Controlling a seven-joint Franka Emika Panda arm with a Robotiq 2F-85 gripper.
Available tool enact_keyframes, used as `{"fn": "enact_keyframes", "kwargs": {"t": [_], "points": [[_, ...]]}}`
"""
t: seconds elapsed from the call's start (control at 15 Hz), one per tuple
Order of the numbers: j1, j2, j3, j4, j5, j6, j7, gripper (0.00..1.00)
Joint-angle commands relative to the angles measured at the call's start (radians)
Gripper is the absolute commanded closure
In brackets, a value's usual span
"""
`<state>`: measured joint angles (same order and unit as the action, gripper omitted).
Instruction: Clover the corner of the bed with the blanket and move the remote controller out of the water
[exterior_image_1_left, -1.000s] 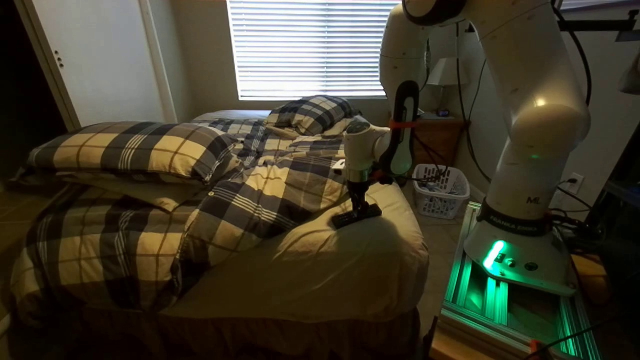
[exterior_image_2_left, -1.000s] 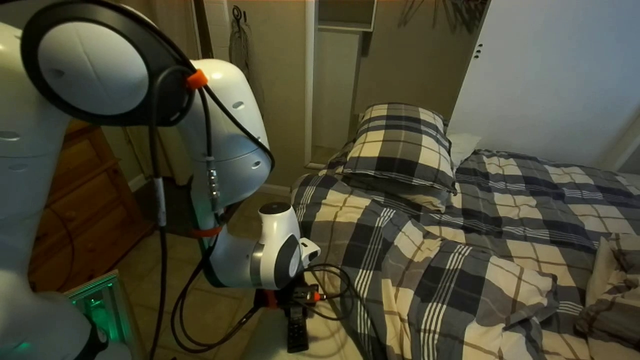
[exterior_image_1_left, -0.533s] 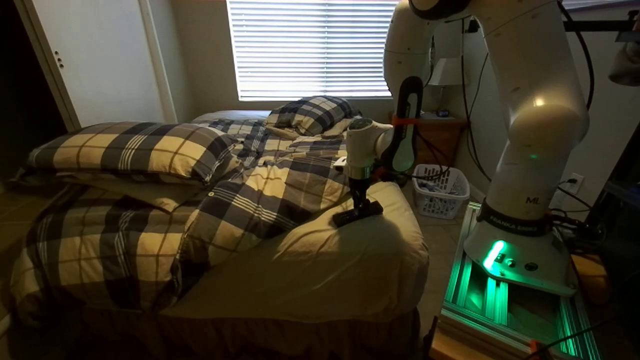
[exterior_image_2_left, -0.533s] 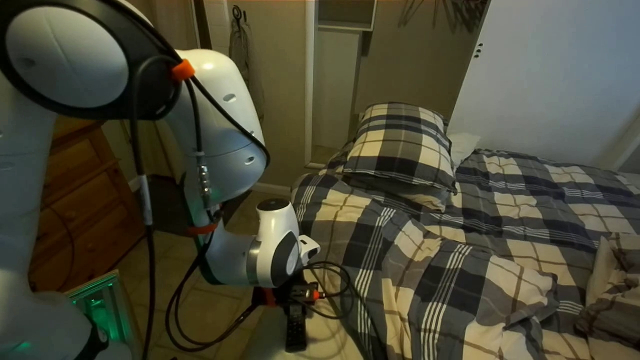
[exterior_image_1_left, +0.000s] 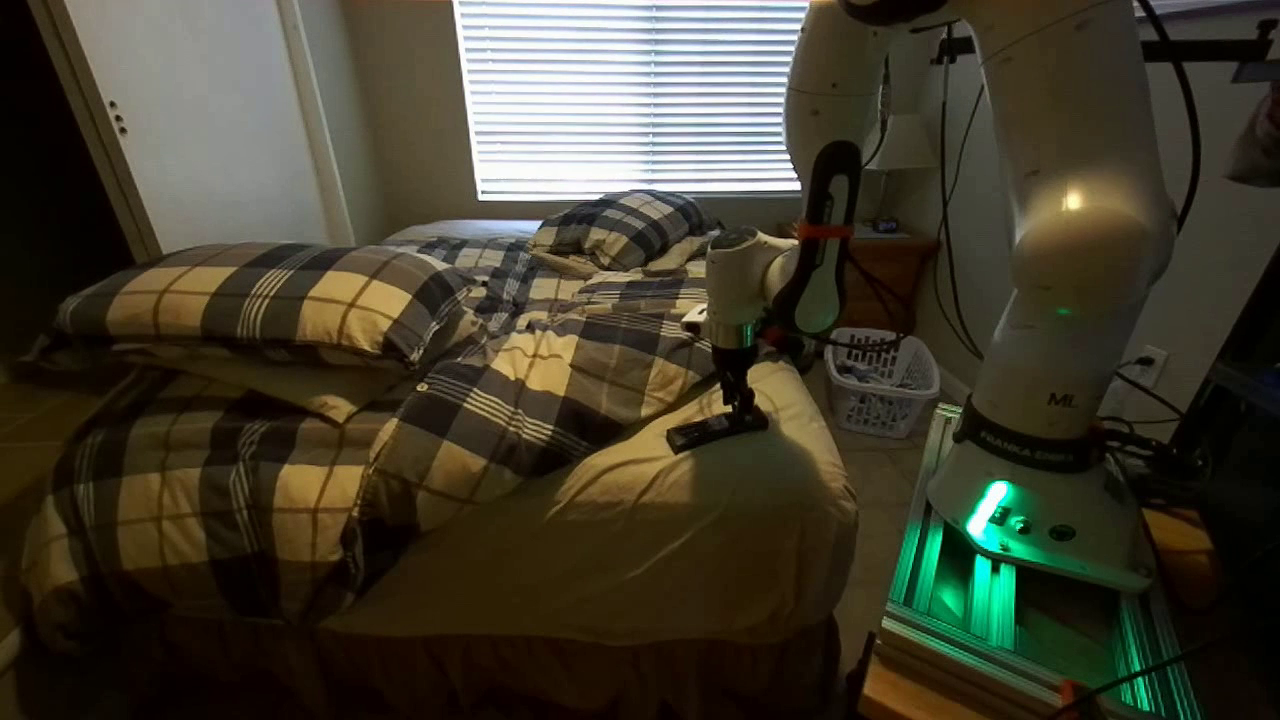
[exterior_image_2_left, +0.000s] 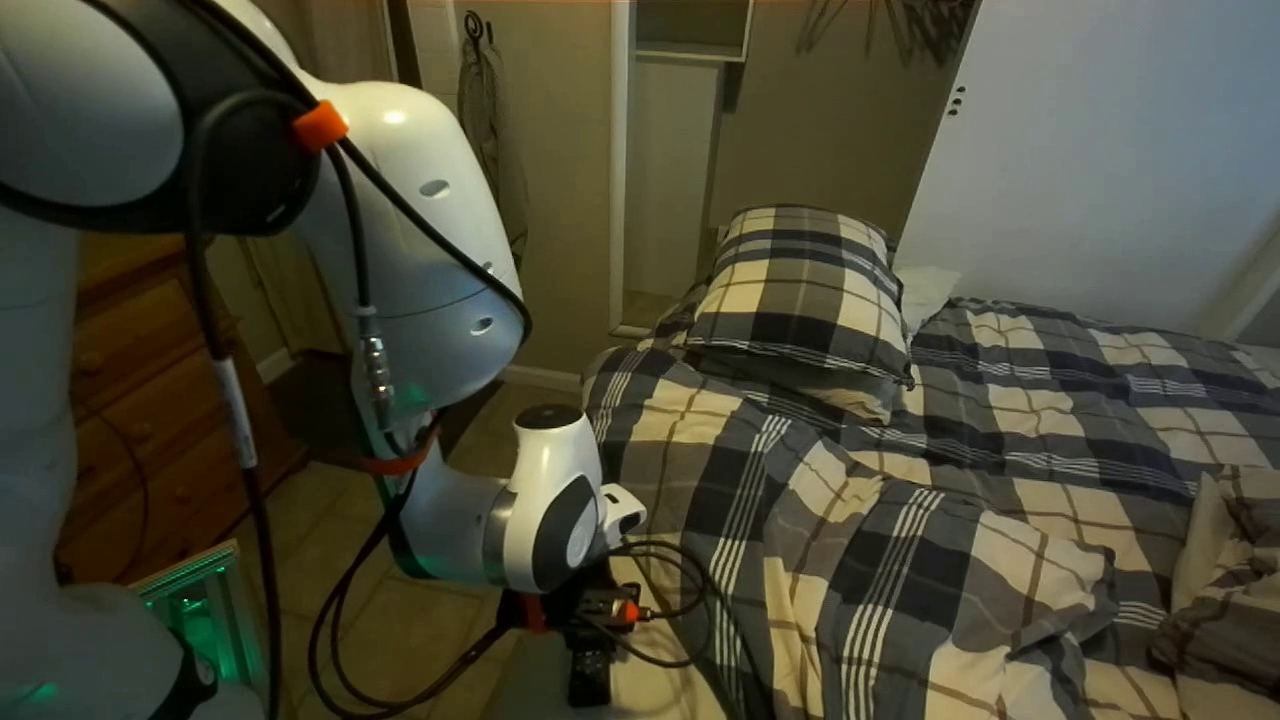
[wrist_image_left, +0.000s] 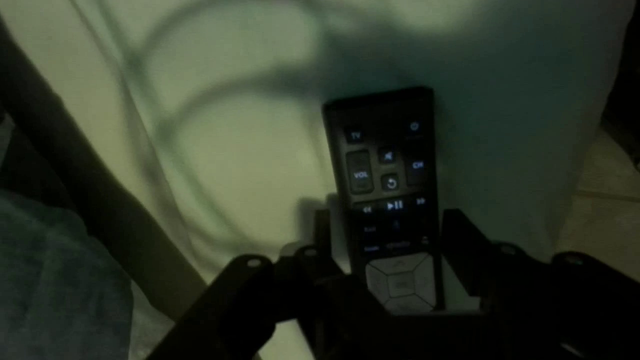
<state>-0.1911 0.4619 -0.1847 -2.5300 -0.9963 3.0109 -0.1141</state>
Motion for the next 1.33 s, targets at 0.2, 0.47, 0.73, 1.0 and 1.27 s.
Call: {"fn": "enact_keyframes", "kwargs": {"t": [0.2,0.47,0.73,1.0,1.27], "points": [[-0.021,0.009,0.027,0.022,0.01,0.006,-0.045,0.0],[-0.053,0.065,0.084,0.065,0.039,0.012,-0.096,0.0],[-0.064,0.12,0.121,0.102,0.117,0.002,-0.167,0.02],[-0.062,0.143,0.138,0.122,0.214,-0.023,-0.251,0.34],[-0.034,0.111,0.12,0.105,0.256,-0.046,-0.272,0.64]]}}
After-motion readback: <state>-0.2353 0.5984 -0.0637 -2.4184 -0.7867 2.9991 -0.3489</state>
